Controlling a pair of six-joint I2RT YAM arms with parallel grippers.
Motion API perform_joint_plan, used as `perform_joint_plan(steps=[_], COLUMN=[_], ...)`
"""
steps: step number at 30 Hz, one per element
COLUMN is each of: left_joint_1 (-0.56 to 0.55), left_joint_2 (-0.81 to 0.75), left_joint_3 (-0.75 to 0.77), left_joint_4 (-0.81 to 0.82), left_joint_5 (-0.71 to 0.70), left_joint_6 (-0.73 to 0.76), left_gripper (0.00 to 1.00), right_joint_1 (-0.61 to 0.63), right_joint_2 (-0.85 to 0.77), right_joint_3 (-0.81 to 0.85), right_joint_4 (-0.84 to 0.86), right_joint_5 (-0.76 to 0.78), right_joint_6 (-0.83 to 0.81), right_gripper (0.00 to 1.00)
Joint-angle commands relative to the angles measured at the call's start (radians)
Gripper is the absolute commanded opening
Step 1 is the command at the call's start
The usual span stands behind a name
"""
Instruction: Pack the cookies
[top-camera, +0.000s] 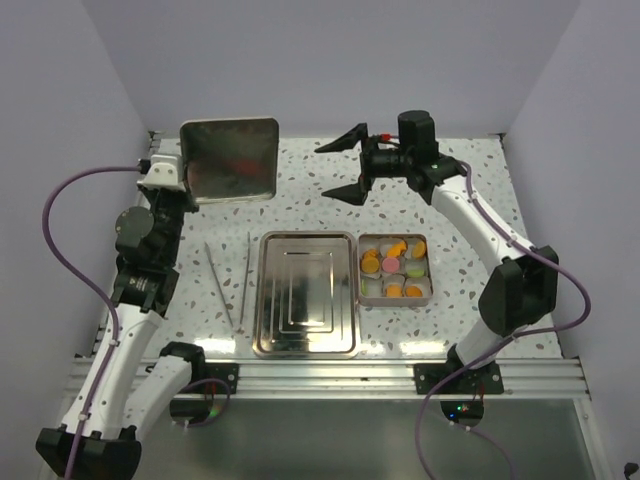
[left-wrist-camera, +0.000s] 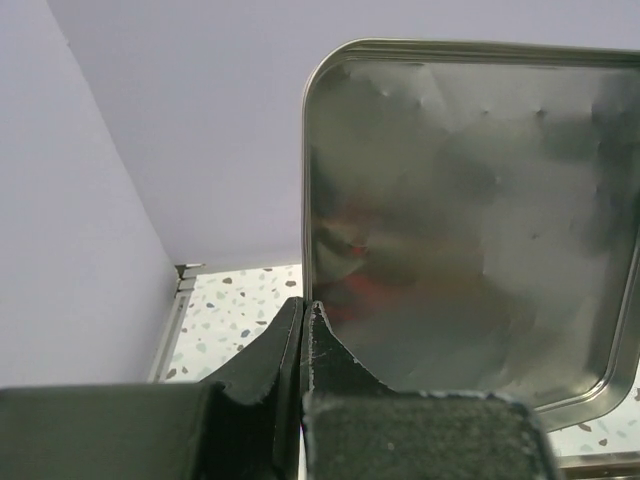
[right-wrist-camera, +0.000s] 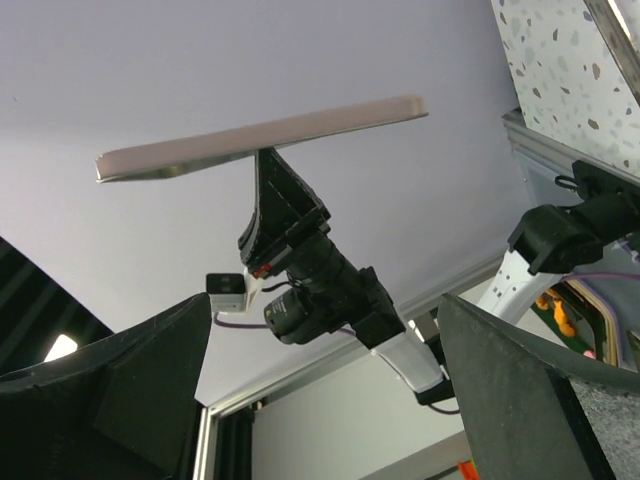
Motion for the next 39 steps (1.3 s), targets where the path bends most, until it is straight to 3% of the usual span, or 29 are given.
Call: perform_joint_plan(steps=[1, 7, 12, 26, 39], left_joint_1=[-0.008, -0.021, -0.053, -0.080, -0.105], left_joint_2=[-0.031, -0.033, -0.039, -0.041, 0.005], left_joint_3=[0.006, 0.012, 0.012, 0.047, 0.039], left_joint_4=[0.069, 0.069, 0.080, 0.095, 0.138], left_joint_5=[0.016, 0.039, 0.053, 0.071, 0.053], left_joint_6=[0.061, 0.075, 0.105, 0.153, 0.182], left_gripper=[0.00, 0.00, 0.00, 0.00, 0.00], right_joint_1=[-0.006, 0.014, 0.039, 0.103, 0.175], right_joint_2=[0.021, 0.035, 0.076, 0.240, 0.222], right_joint_3=[0.054, 0.080, 0.034, 0.168, 0.174], right_joint_4=[0.068, 0.071, 0.192, 0.338, 0.382], right_joint_5=[-0.047, -0.030, -0.008, -0.021, -0.015], right_joint_6=[0.069, 0.089, 0.197, 0.356, 0.431], right_gripper=[0.99, 0.99, 0.99, 0.99, 0.99])
